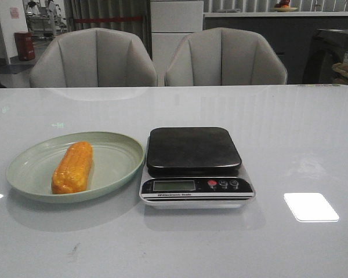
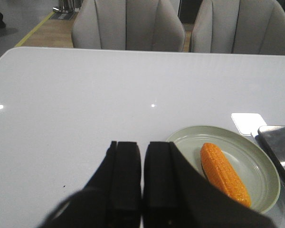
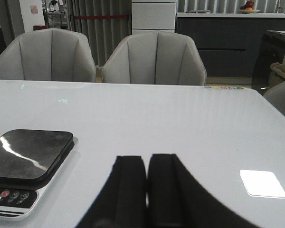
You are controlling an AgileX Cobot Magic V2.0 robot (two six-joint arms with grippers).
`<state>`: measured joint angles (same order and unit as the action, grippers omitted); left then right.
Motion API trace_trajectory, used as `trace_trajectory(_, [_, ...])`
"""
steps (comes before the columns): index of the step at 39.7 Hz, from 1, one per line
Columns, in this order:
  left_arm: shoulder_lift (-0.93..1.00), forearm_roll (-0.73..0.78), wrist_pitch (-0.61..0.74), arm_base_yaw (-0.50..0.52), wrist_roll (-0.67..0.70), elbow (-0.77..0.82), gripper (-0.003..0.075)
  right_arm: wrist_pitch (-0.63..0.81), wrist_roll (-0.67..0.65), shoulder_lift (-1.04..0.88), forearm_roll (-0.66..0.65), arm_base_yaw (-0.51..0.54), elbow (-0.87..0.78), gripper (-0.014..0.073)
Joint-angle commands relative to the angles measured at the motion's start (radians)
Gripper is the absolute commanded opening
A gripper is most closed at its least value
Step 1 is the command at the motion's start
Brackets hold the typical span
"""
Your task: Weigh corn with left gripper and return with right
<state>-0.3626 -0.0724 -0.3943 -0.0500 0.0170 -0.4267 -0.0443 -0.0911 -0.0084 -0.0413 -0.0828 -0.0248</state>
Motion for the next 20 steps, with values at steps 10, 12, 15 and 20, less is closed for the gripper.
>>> trace_trajectory(10, [-0.106, 0.002, 0.024, -0.051, 0.008, -0.052, 0.0148, 0.083, 0.006, -0.021, -0.011, 0.004, -0.012, 0.0165])
trace_trajectory(12, [-0.134, 0.002, 0.000, -0.073, 0.008, -0.071, 0.0178, 0.083, 0.006, -0.021, -0.011, 0.004, -0.012, 0.0165])
trace_trajectory(15, [-0.180, 0.002, -0.029, -0.109, 0.008, -0.100, 0.0242, 0.083, 0.006, -0.021, -0.011, 0.004, -0.012, 0.0165])
trace_trajectory(20, [-0.255, 0.002, -0.041, -0.139, 0.008, -0.147, 0.0394, 0.083, 0.006, -0.021, -0.011, 0.004, -0.012, 0.0165])
